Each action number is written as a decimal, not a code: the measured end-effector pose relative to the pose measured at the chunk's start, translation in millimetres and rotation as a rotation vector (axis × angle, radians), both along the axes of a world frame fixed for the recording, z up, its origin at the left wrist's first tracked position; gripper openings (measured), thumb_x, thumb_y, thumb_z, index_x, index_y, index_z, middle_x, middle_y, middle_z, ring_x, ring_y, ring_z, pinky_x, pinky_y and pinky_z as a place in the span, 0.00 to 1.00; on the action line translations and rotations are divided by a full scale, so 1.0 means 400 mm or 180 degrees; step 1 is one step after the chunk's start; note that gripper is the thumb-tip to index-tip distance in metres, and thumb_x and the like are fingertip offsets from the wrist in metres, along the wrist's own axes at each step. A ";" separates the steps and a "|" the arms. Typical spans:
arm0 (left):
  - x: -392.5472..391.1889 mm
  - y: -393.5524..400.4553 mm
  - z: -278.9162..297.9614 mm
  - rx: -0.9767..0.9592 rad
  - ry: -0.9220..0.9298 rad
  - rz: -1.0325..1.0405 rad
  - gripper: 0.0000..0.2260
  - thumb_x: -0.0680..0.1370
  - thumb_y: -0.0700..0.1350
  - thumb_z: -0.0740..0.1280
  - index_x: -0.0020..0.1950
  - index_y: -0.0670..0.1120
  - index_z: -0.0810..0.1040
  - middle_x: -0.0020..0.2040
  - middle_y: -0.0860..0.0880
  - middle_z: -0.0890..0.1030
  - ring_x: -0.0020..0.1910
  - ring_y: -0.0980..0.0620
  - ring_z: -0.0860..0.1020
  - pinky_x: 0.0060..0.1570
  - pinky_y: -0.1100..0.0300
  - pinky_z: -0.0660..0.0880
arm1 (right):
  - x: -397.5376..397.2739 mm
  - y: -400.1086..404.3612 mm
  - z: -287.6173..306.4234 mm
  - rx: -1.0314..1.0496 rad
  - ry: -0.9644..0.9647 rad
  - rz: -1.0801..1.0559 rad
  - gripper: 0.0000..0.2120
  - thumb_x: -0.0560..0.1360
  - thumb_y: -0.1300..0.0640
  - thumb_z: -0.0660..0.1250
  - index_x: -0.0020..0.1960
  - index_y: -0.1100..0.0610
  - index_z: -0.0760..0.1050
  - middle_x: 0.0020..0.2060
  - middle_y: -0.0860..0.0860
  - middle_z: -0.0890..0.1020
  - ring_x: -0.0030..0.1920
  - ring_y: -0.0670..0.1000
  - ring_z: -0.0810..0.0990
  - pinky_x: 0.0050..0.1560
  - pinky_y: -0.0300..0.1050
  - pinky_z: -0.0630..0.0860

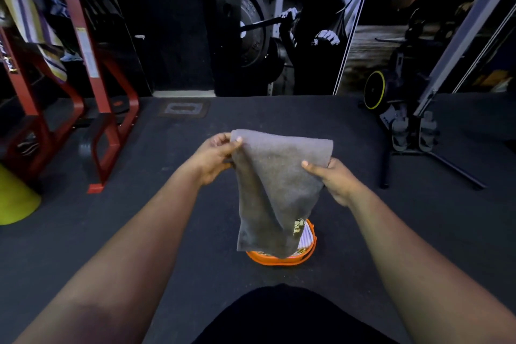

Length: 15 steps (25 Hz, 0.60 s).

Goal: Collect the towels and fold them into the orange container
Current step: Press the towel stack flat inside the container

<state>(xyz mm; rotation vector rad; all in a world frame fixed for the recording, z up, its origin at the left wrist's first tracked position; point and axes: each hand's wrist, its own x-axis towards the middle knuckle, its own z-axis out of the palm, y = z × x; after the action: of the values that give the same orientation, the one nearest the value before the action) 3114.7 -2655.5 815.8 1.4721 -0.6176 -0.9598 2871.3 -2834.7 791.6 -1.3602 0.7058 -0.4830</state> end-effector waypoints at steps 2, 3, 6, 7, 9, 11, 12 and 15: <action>-0.007 -0.006 -0.034 0.0469 -0.0734 -0.0058 0.11 0.81 0.42 0.71 0.58 0.34 0.80 0.47 0.39 0.84 0.47 0.44 0.81 0.53 0.46 0.81 | 0.000 -0.008 0.003 -0.0428 0.0310 -0.0144 0.09 0.74 0.60 0.76 0.53 0.61 0.83 0.47 0.55 0.88 0.48 0.51 0.87 0.52 0.46 0.83; -0.003 -0.011 -0.053 0.0638 -0.0976 0.0063 0.11 0.80 0.42 0.71 0.55 0.34 0.81 0.44 0.40 0.83 0.45 0.44 0.80 0.54 0.42 0.81 | 0.003 -0.013 0.009 -0.0596 0.0412 -0.0351 0.09 0.73 0.60 0.77 0.51 0.63 0.83 0.45 0.55 0.88 0.45 0.50 0.87 0.48 0.45 0.83; 0.004 -0.031 -0.056 0.0815 -0.1605 0.0620 0.13 0.77 0.50 0.74 0.45 0.40 0.78 0.38 0.47 0.79 0.41 0.48 0.78 0.50 0.40 0.82 | 0.014 -0.031 0.007 -0.0808 0.0736 -0.0756 0.13 0.69 0.57 0.81 0.46 0.63 0.83 0.41 0.56 0.87 0.40 0.52 0.86 0.41 0.48 0.82; -0.003 -0.037 -0.044 0.0864 -0.1807 0.0776 0.13 0.76 0.51 0.75 0.48 0.43 0.75 0.39 0.50 0.77 0.41 0.48 0.78 0.49 0.45 0.82 | 0.017 -0.034 0.006 -0.0845 0.0813 -0.0780 0.14 0.68 0.55 0.82 0.45 0.63 0.83 0.39 0.56 0.87 0.38 0.52 0.85 0.39 0.49 0.80; -0.014 -0.042 -0.026 0.0815 -0.1707 0.0946 0.18 0.78 0.48 0.74 0.60 0.45 0.70 0.43 0.51 0.76 0.44 0.51 0.77 0.51 0.51 0.79 | 0.024 -0.035 0.004 -0.0854 0.0858 -0.0807 0.17 0.68 0.54 0.82 0.45 0.66 0.81 0.37 0.56 0.86 0.36 0.52 0.81 0.36 0.48 0.77; -0.016 -0.037 -0.019 0.0581 -0.1339 0.0964 0.23 0.78 0.47 0.74 0.66 0.45 0.66 0.49 0.48 0.78 0.48 0.51 0.79 0.54 0.52 0.79 | 0.028 -0.034 0.009 -0.0809 0.0740 -0.0934 0.16 0.70 0.56 0.81 0.48 0.65 0.79 0.37 0.53 0.84 0.37 0.50 0.80 0.35 0.44 0.75; -0.012 -0.032 -0.020 0.0460 -0.1241 0.0933 0.24 0.77 0.46 0.75 0.68 0.46 0.66 0.52 0.46 0.79 0.52 0.50 0.80 0.56 0.53 0.79 | 0.028 -0.034 0.014 -0.0754 0.0640 -0.0959 0.17 0.70 0.57 0.80 0.52 0.62 0.78 0.40 0.52 0.84 0.39 0.49 0.81 0.37 0.43 0.77; 0.004 -0.006 -0.015 0.0509 -0.1236 0.0325 0.32 0.74 0.39 0.77 0.73 0.50 0.66 0.57 0.48 0.77 0.56 0.51 0.78 0.58 0.57 0.77 | 0.018 -0.039 0.020 -0.0592 0.0388 -0.0689 0.26 0.71 0.63 0.78 0.64 0.55 0.70 0.47 0.54 0.84 0.49 0.49 0.83 0.49 0.44 0.79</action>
<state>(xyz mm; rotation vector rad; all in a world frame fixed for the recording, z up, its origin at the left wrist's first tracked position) 3116.4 -2658.0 809.8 1.8360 -0.7488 -0.6586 2878.4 -2850.2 799.5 -1.5038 0.9326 -0.6547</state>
